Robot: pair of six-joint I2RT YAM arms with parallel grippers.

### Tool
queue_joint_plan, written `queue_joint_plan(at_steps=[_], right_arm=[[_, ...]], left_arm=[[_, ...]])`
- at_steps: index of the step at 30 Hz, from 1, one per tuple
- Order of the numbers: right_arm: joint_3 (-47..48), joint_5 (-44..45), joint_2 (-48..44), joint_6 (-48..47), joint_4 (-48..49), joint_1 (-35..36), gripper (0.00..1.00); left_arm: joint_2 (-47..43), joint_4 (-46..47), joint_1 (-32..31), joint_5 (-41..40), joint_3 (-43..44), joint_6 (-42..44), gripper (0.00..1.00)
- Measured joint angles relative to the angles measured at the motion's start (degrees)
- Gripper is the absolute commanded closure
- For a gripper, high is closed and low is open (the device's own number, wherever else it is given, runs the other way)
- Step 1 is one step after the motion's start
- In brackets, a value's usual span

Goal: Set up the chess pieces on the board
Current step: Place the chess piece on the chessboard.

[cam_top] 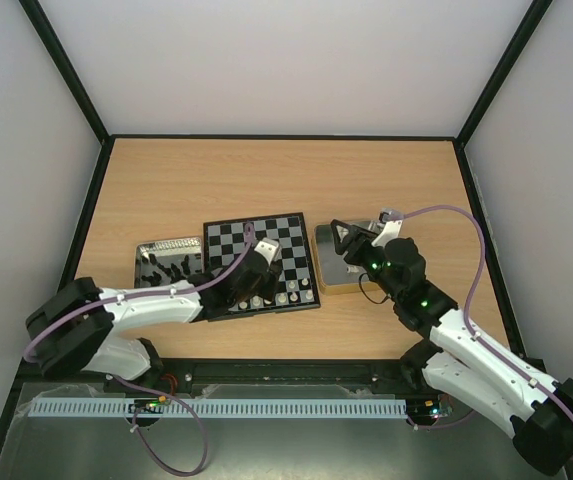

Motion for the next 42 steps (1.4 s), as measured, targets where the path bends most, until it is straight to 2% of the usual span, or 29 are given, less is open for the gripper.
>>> queue_joint_plan(at_steps=[18,42], right_arm=[[0.00,-0.02,0.66,0.35,-0.22,0.00,0.34],[0.00,-0.20,0.68,0.35,-0.24,0.00,0.33]], left_arm=[[7.61,-0.55,0.00,-0.44,2.80,0.44,0.95],[10.43,-3.17,0.00,0.83,3.98,0.46,0.90]])
